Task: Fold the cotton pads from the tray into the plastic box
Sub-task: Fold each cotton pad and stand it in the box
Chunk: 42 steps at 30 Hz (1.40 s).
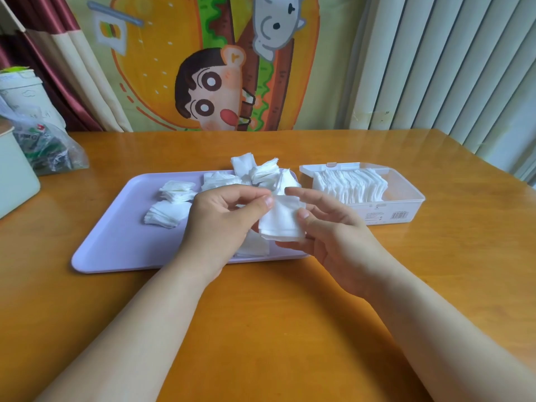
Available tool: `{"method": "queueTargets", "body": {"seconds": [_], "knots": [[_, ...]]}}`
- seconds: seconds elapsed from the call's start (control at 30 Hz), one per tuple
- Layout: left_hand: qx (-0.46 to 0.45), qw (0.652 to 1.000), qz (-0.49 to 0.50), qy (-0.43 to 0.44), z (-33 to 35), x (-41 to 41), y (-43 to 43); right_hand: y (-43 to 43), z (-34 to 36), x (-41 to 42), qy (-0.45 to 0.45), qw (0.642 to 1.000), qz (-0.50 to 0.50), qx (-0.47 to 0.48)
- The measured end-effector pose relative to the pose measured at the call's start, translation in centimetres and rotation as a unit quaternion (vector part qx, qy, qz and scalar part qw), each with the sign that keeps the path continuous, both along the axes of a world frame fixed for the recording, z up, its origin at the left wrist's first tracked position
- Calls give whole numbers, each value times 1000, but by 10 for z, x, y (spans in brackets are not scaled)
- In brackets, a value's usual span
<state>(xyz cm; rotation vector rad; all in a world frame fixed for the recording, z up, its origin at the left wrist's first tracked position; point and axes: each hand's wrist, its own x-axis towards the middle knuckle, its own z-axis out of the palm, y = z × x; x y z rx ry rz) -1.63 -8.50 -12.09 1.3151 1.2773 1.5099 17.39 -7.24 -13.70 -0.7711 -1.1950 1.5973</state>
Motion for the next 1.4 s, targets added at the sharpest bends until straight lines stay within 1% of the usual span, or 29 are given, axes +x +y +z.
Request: {"method": "queueTargets", "body": {"seconds": [0.07,0.13,0.2,0.27,0.33,0.4,0.47,0.53,0.67,0.8,1.1,1.4], "knots": [[-8,1000,4,-20,0,-1,1,0,-1,0,8,1000,-6,-13],[-3,1000,22,-10,0,-3,2,3,-3,1,8,999,-23,-22],[1,999,40,1,1,-8,4,4,-3,1,-15,999,-47,-18],[0,999,38,-13,4,-13,5,5,-4,1,-30,997,-67,-13],[-14,999,-6,-28,8,-15,4,6,-6,1,-45,996,-75,-4],[-36,997,-71,-23,10,-12,1,6,-7,1,-54,995,-79,5],[-51,992,-118,5,9,-6,-2,6,-7,1,-54,995,-81,8],[-55,989,-129,39,5,-2,-3,6,-7,1,-63,994,-85,12],[-34,993,-93,64,-1,-4,0,5,-6,1,-70,995,-71,12],[-22,993,-83,78,-3,-5,2,3,-2,1,-65,996,-60,15],[-23,995,-63,76,-8,-1,3,2,-4,0,-70,995,-67,7],[-18,996,-21,82,-13,3,5,-1,-4,-4,-43,998,-44,-1]]}}
